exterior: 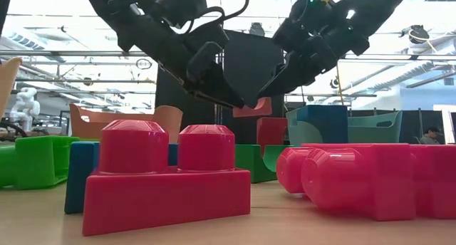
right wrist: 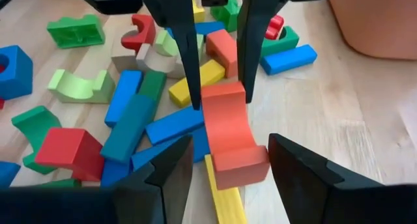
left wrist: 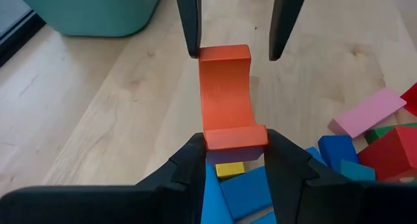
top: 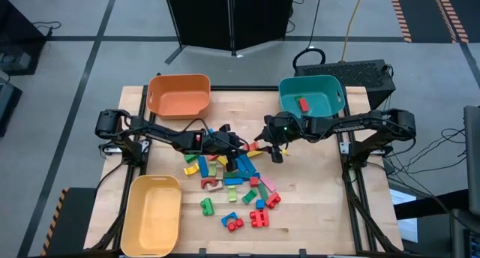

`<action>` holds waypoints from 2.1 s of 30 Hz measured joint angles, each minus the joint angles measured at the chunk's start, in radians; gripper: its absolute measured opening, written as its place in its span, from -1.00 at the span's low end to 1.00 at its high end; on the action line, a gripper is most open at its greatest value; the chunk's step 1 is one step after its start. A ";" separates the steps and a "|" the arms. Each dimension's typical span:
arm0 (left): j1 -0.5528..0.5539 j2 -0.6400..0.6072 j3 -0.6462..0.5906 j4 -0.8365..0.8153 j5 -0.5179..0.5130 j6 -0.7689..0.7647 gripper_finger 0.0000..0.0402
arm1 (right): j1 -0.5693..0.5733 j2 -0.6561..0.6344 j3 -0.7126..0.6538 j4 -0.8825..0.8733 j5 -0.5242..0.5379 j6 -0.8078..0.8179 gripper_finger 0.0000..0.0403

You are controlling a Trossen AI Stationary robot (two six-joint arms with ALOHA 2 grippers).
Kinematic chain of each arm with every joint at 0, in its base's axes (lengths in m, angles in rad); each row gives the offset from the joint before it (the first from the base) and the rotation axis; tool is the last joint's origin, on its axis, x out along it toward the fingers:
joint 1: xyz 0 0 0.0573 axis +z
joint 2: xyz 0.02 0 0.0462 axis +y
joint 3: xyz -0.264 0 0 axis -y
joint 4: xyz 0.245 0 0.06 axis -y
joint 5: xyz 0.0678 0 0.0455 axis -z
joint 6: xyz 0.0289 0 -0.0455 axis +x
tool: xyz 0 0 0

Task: Sort blocks by size
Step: Put the orange arch block into the blue bin

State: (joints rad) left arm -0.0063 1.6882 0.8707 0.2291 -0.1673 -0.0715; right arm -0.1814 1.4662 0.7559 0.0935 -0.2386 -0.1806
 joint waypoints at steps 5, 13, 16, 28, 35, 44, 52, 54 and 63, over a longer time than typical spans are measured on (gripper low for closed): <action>-0.015 0.000 0.000 0.037 -0.001 0.001 -0.45 | 0.000 0.000 0.000 -0.005 0.000 -0.010 -0.08; -0.022 0.000 0.000 0.053 -0.001 0.002 -0.45 | 0.000 0.000 0.000 -0.005 -0.001 -0.032 -0.08; -0.023 0.000 0.000 0.062 -0.001 0.002 -0.45 | 0.000 0.000 0.000 -0.012 -0.002 -0.032 -0.09; -0.022 0.000 0.000 0.079 0.000 0.002 -0.41 | 0.001 0.000 0.000 -0.027 -0.010 -0.037 -0.43; -0.026 0.000 0.001 0.067 -0.009 -0.035 -0.19 | 0.000 -0.005 0.000 -0.056 0.018 -0.011 -0.42; -0.012 -0.060 0.001 -0.097 -0.165 -0.170 -0.06 | -0.002 -0.131 0.000 -0.192 0.221 0.015 -0.40; -0.010 -0.177 0.001 -0.281 -0.233 -0.238 -0.06 | -0.085 -0.304 0.000 -0.314 0.350 -0.024 -0.40; -0.011 -0.187 0.002 -0.313 -0.232 -0.238 -0.06 | -0.127 -0.338 0.000 -0.337 0.349 -0.030 -0.40; -0.011 -0.180 0.001 -0.378 -0.232 -0.239 -0.06 | -0.360 -0.394 0.000 -0.423 0.344 -0.037 -0.39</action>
State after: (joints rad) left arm -0.0173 1.5086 0.8715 -0.1486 -0.3992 -0.3103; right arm -0.5410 1.0724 0.7559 -0.3293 0.1058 -0.2175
